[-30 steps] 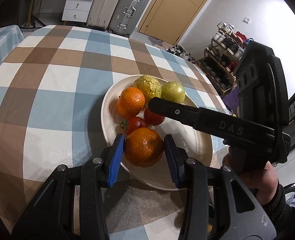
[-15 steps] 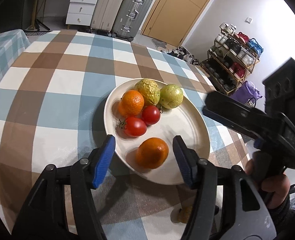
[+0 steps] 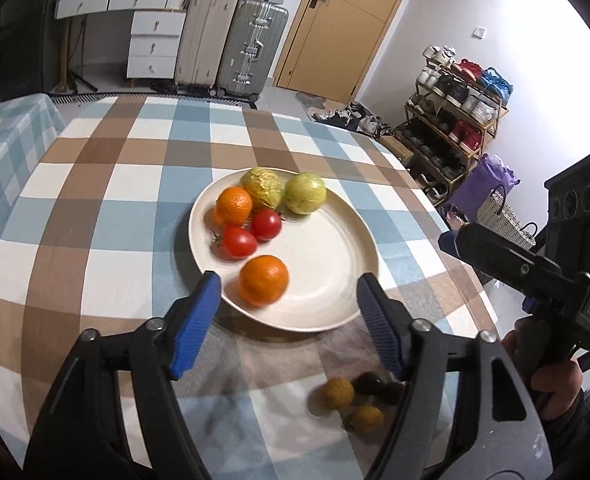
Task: Organize fruits
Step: 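Withdraw both tools from the plate toward the plums and brown fruits, then grasp a dark plum with the right gripper while the left gripper grasps a brown fruit, then carry the plum and brown fruit onto the cream plate and release both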
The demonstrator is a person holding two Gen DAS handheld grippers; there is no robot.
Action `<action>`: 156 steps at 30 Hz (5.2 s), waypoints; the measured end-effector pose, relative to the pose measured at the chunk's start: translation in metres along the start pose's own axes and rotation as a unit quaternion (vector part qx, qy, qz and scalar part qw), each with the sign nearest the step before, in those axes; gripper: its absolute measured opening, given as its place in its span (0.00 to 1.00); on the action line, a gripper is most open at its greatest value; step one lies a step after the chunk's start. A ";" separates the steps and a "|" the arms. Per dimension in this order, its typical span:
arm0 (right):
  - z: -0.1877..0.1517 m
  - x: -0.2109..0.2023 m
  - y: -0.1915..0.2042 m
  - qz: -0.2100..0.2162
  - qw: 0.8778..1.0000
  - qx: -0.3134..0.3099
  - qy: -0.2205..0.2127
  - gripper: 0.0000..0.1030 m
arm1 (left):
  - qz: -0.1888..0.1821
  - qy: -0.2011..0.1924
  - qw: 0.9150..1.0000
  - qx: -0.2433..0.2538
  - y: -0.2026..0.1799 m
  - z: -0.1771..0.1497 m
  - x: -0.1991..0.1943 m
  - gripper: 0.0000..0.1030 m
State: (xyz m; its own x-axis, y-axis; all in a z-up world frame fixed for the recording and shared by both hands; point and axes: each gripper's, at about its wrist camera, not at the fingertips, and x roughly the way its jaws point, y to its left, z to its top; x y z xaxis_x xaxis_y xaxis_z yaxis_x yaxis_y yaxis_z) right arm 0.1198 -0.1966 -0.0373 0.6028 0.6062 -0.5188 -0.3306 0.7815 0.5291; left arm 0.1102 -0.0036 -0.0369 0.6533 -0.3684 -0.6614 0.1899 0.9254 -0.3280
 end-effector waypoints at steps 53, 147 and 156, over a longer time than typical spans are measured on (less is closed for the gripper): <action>-0.118 -0.021 -0.004 -0.072 0.993 -0.028 0.092 0.74 | -0.027 0.040 0.999 0.017 -0.011 -0.107 -0.027 0.99; -0.002 0.001 -0.053 0.003 1.000 0.002 0.024 0.23 | -0.060 0.006 0.998 0.028 -0.033 0.038 0.039 0.21; 0.026 0.053 -0.063 0.005 0.998 0.001 0.055 0.23 | -0.047 0.024 0.998 0.018 -0.021 0.064 0.091 0.21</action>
State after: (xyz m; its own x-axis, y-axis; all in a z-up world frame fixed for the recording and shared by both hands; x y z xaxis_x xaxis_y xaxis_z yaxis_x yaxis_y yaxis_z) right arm 0.1910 -0.2178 -0.0807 0.5156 0.6271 -0.5839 -0.3350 0.7748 0.5362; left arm 0.2123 -0.0508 -0.0468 0.5953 -0.4572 -0.6608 0.2751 0.8886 -0.3670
